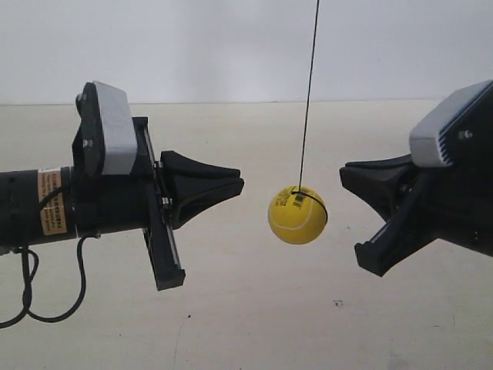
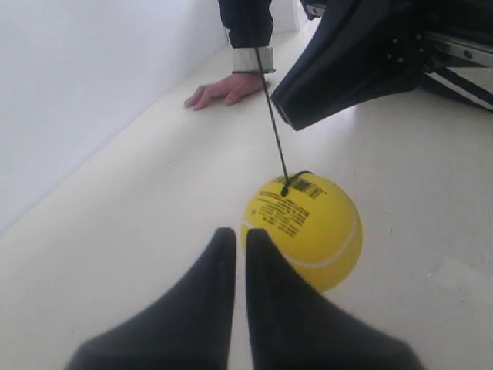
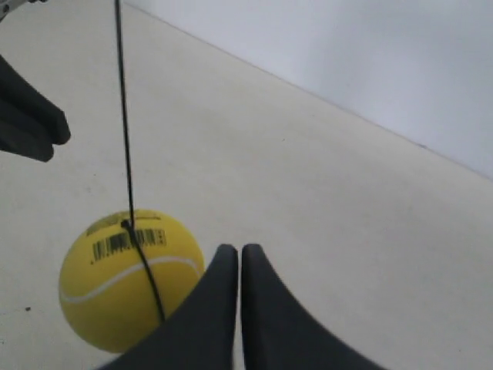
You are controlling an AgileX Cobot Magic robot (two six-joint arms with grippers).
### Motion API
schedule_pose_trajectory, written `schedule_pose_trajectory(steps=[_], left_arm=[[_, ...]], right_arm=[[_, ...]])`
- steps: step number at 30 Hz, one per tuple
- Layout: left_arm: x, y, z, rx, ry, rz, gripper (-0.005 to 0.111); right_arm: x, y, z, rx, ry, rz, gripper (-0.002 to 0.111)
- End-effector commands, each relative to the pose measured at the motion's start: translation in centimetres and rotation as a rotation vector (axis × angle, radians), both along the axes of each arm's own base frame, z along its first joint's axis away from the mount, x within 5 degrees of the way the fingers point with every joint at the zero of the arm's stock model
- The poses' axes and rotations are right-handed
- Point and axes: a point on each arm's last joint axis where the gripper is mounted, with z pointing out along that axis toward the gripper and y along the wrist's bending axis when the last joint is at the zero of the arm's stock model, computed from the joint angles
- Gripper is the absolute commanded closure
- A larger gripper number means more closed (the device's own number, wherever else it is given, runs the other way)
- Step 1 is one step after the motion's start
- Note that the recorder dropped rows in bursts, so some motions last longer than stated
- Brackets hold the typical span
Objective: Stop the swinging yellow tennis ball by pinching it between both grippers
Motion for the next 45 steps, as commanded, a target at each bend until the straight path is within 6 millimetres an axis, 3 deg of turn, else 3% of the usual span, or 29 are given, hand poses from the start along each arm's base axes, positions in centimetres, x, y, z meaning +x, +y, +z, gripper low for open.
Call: schedule_pose_trajectory(steps=[1,24,45], left_arm=[[0.4,-0.1,-1.6,0.010,0.038,0.014,0.102],[1.2,-0.5,-2.8,-0.020,0.069,0.028,0.102],[0.6,-1.1,-3.4,-0.078,0.096,-0.075,0.102]], right_arm=[[0.6,0.6,-1.6,-0.011,0.039,0.033,0.108],[0.7,1.2,-2.1,0.003,0.045,0.091,0.108],[0.9,1.7,-3.2,0.008,0.073,0.139,0.108]])
